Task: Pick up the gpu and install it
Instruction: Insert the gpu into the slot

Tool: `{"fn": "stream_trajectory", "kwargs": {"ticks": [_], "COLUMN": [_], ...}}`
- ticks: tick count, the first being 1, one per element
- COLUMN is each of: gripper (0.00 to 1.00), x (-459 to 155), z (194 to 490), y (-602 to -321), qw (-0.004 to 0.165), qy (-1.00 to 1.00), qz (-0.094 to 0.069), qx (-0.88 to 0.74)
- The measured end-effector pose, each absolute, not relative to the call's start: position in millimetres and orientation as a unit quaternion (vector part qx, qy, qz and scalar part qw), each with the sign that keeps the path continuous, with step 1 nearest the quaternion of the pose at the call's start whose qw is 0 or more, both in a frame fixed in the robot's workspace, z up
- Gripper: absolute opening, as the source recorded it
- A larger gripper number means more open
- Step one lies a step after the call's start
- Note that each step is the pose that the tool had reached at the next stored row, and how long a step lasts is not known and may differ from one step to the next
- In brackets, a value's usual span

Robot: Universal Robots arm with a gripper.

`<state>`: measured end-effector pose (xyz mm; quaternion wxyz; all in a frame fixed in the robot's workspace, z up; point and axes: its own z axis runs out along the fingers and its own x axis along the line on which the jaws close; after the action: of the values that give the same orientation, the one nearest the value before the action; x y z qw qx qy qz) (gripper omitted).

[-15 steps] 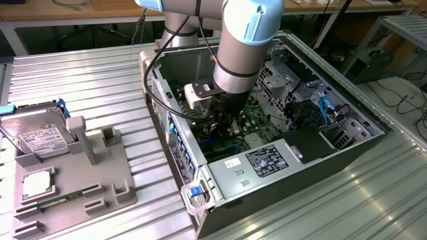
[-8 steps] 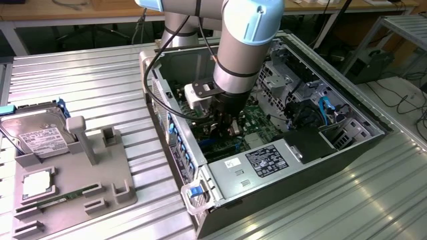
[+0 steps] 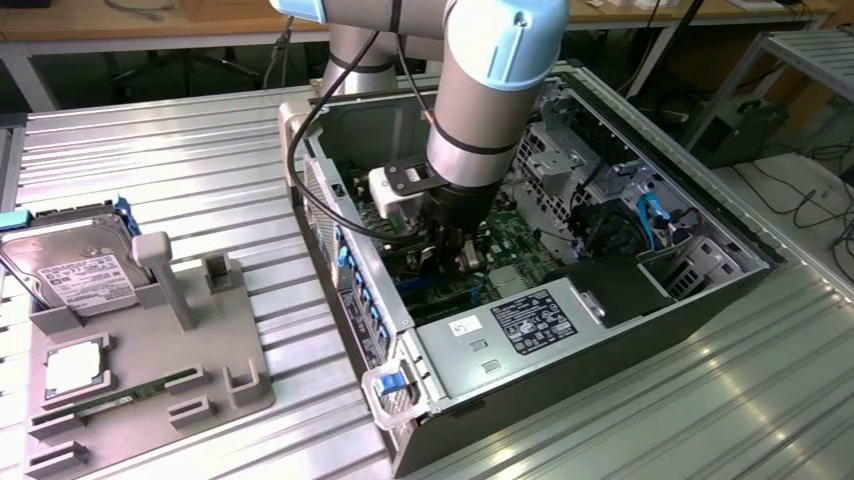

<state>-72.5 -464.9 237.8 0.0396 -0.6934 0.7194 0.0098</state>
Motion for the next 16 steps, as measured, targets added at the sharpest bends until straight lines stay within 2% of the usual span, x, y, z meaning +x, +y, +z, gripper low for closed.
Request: {"fn": "stream_trajectory", "kwargs": {"ticks": [16], "gripper": [0.28], "x": [-73], "z": [226], "y": [-464], "qw": [0.039], "qy": [0.719], "qz": [0.011], "qx": [-0.693]}}
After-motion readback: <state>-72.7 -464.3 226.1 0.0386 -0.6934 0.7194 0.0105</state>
